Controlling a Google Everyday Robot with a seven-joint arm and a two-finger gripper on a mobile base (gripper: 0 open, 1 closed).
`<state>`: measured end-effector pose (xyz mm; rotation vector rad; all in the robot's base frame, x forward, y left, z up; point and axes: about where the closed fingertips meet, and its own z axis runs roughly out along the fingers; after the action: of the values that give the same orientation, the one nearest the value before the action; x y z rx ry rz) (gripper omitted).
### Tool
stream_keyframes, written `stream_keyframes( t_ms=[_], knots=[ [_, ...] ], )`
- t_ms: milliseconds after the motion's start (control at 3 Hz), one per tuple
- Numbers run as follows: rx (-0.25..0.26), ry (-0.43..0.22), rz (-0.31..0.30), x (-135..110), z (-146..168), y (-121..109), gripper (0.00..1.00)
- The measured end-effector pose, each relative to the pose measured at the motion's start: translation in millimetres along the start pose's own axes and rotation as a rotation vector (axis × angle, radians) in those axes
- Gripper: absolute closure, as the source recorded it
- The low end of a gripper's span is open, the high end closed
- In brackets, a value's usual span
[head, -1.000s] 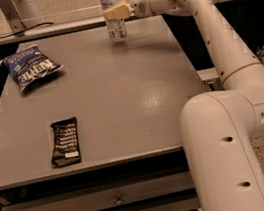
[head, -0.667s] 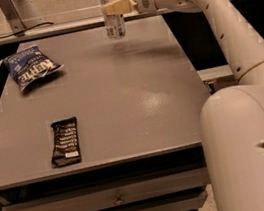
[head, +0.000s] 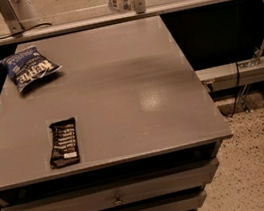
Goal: Move blue plastic bottle near rxbar chocolate
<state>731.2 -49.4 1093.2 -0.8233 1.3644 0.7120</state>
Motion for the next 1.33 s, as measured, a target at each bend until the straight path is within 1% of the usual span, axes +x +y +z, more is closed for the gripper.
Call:
stream_keyframes(
  t_ms=[333, 667, 1000, 1333],
  knots=[
    [0.056, -0.066, 0.024, -35, -34, 39, 1.00],
    [0.024, -0.030, 0.073, -4, -31, 69, 1.00],
    [0.024, -0.030, 0.073, -4, -31, 69, 1.00],
    [0.025, -0.019, 0.083, 5, -33, 79, 1.00]
  ],
)
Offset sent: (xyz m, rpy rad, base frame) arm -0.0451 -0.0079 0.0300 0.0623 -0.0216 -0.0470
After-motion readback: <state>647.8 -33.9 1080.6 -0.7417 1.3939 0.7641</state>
